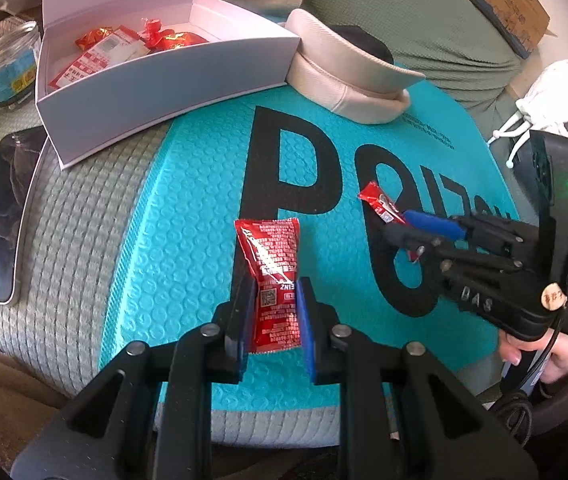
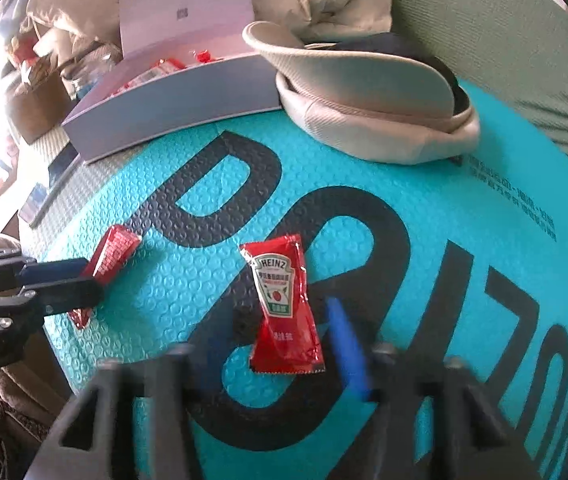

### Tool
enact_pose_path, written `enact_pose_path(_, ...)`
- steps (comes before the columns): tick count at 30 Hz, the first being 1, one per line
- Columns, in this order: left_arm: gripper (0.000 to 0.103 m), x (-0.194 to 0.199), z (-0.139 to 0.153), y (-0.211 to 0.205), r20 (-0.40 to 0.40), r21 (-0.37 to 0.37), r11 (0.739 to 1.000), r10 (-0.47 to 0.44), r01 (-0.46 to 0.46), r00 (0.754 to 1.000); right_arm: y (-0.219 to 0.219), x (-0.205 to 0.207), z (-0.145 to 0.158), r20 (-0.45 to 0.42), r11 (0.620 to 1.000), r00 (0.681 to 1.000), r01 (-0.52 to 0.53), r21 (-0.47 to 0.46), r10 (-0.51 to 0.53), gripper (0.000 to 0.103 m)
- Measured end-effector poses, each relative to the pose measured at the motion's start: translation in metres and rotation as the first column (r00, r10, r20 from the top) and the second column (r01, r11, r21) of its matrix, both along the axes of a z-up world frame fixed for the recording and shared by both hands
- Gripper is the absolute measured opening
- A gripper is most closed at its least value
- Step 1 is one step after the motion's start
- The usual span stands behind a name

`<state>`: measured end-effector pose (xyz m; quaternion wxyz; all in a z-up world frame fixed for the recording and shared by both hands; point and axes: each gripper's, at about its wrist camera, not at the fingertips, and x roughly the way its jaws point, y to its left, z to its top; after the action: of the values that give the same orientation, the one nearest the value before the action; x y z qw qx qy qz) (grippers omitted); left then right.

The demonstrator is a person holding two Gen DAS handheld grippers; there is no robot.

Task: Organize objects
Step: 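Lift and carry red packet in left tool while right tool carries ketchup toward box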

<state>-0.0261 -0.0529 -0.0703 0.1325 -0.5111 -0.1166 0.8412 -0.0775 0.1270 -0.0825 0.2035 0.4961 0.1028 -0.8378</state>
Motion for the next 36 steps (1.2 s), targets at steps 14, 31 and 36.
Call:
enact_pose_path(14,0.019,0.008,0.004,-0.001,-0.010,-0.006,1.000,0.011,-0.011,1.000,-0.002,0.012,0.013,0.013,0.999,1.000,-0.028,-0.016,0.028,0.008)
enact_pose_path(31,0.019,0.041,0.023,-0.027,-0.058,-0.039,0.989,0.138,-0.141,0.989,-0.035,0.028,0.028,0.005,0.984,0.986,-0.168,-0.064,0.168,0.008)
enact_pose_path(36,0.019,0.055,0.024,-0.039,-0.062,-0.048,0.976,0.211,-0.215,0.975,-0.053,0.035,0.031,0.003,0.968,0.970,-0.241,-0.071,0.242,0.008)
